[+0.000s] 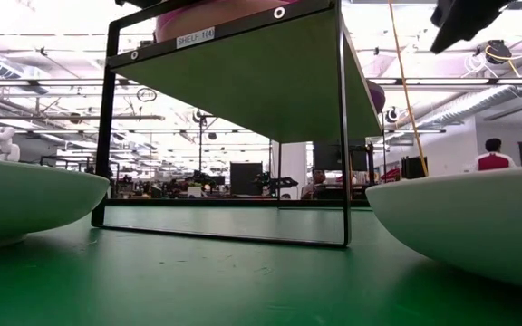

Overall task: Place and stack plates onto a shelf
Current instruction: Stack the purple plate on top of the white plate on the shelf

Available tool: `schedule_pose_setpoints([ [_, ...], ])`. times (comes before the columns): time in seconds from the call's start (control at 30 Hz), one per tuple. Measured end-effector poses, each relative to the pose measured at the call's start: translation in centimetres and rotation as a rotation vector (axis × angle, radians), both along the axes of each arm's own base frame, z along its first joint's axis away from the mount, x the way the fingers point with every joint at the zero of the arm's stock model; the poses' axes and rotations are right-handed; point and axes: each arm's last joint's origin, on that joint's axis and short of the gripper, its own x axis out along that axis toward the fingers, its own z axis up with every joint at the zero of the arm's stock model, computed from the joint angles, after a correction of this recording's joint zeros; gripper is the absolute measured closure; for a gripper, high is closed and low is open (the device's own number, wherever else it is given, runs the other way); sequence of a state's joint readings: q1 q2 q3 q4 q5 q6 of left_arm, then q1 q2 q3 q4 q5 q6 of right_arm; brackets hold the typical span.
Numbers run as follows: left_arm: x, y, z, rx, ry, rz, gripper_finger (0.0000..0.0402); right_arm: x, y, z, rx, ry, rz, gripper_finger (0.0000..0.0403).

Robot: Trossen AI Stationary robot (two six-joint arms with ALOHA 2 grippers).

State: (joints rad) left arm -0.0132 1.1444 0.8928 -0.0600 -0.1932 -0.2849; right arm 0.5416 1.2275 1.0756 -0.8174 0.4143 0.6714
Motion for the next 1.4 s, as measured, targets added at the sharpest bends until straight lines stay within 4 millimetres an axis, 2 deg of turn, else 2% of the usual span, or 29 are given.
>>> schedule_pose_setpoints([
  [0.3, -2.3, 0.0, 1.8, 0.023, -0.047, -0.01, 0.0243, -0.6, 4.7, -2.1, 0.157, 0.096, 0.052, 0.0346],
  [0.53, -2.4, -0.2, 1.6, 0.025, -0.023, -0.017, 0.0243, -0.4, 7.8, -4.7, 0.283, 0.253, 0.073, 0.0322],
  [0.77, -2.3, -0.2, 1.5, 0.013, -0.024, -0.013, 0.0243, -1.0, 10.3, -5.8, 0.304, 0.321, 0.104, 0.0283],
  [0.97, -2.3, -0.2, 1.5, 0.017, -0.023, -0.014, 0.0243, -1.9, 11.4, -6.5, 0.277, 0.35, 0.126, 0.0282],
  [1.4, -2.3, -0.2, 1.5, 0.018, -0.021, -0.015, 0.0243, -1.7, 12.4, -9.3, 0.224, 0.466, 0.13, 0.0284],
])
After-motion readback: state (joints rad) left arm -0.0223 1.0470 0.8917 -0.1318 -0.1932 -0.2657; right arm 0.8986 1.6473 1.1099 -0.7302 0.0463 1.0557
